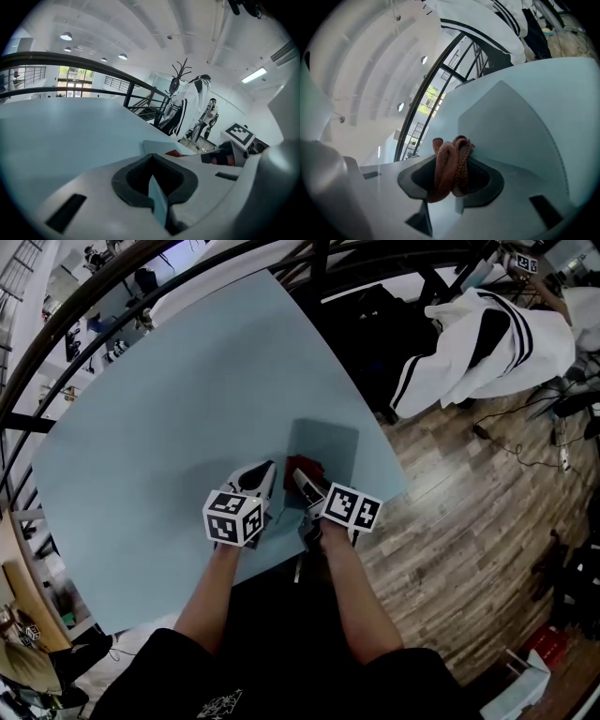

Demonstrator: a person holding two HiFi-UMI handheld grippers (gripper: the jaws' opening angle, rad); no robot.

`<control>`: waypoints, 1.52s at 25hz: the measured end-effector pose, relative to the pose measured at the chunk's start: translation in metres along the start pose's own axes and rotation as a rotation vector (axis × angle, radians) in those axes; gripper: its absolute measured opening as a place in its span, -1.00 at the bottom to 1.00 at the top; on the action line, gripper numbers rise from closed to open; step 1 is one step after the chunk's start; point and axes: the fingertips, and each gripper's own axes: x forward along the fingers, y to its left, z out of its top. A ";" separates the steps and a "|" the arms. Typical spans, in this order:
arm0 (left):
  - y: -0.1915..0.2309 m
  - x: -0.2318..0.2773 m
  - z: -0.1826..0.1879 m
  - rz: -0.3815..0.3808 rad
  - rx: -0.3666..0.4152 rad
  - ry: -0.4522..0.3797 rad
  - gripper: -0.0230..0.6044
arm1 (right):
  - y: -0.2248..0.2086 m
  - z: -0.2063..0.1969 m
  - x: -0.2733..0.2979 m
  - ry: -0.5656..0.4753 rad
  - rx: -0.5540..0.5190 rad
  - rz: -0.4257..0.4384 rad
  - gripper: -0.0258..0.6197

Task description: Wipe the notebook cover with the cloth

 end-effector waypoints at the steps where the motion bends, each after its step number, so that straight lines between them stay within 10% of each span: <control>1: 0.001 0.000 -0.001 0.000 0.000 0.001 -0.90 | -0.001 -0.001 0.001 -0.002 0.003 0.000 -0.47; 38: -0.080 0.039 -0.015 -0.145 0.062 0.068 -0.90 | -0.072 0.034 -0.084 -0.124 0.054 -0.116 -0.47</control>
